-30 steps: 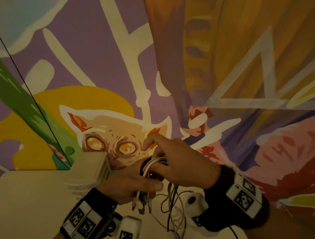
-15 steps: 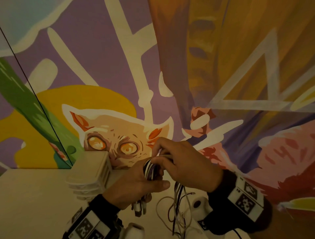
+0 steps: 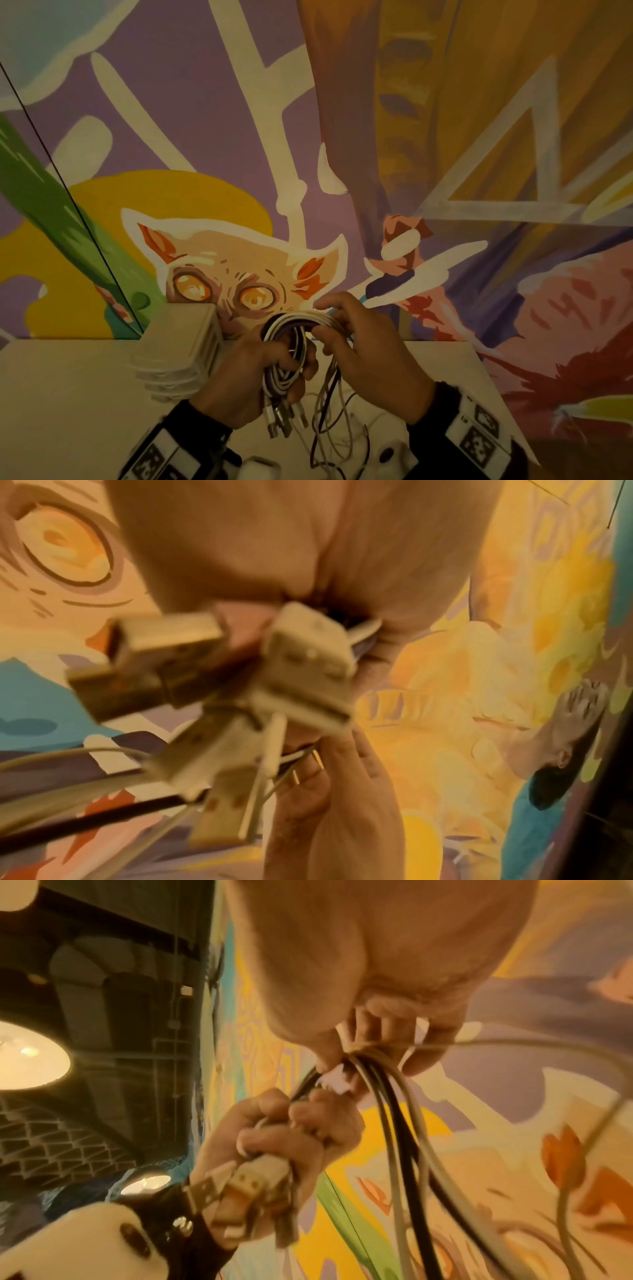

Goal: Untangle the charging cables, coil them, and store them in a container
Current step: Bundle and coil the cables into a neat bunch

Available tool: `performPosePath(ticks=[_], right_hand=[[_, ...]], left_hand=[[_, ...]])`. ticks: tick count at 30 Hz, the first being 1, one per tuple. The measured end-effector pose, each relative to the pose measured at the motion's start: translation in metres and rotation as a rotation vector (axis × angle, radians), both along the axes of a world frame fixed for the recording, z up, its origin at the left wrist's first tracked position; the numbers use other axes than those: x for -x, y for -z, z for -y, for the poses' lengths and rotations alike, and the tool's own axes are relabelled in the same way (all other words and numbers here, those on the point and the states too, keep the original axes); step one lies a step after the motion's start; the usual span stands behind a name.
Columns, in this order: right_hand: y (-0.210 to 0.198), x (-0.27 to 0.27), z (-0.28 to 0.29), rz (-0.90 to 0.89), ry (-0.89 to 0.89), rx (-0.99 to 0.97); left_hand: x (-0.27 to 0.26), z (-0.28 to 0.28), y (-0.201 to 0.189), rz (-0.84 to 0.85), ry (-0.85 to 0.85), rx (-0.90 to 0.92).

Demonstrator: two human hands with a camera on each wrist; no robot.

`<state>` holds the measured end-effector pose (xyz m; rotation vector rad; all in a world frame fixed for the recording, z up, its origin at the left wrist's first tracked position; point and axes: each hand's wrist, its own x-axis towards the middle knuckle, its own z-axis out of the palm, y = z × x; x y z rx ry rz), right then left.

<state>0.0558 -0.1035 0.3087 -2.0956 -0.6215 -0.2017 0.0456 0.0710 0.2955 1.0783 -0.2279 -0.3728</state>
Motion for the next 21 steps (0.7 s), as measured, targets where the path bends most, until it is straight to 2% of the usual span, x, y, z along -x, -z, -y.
performPosePath(ticks=[3,6,9,11,13,16,18,21], right_hand=[[0.021,0.008,-0.006,-0.113,0.038,-0.116],[0.037,0.014,-0.012,-0.207,0.014,-0.031],[0.036,0.008,-0.015,-0.025,0.088,0.281],[0.028,0.005,-0.016,0.171,0.168,0.573],[0.020,0.012,-0.020,0.251,0.234,0.756],[0.023,0.018,-0.026,0.362,0.242,0.817],[0.022,0.018,-0.027,0.333,0.186,0.822],[0.019,0.016,-0.028,0.226,0.151,0.802]], left_hand=[[0.001,0.000,-0.001,0.010,-0.074,0.036],[0.000,0.000,0.003,-0.004,-0.107,0.019],[0.003,0.002,0.007,-0.045,-0.100,-0.088],[0.005,0.006,0.007,-0.057,-0.176,-0.147],[0.004,0.009,0.007,-0.022,-0.287,-0.183],[0.001,0.010,0.011,0.050,-0.350,-0.209],[0.000,0.011,0.011,0.103,-0.318,-0.279],[-0.001,0.015,0.008,0.076,-0.342,-0.235]])
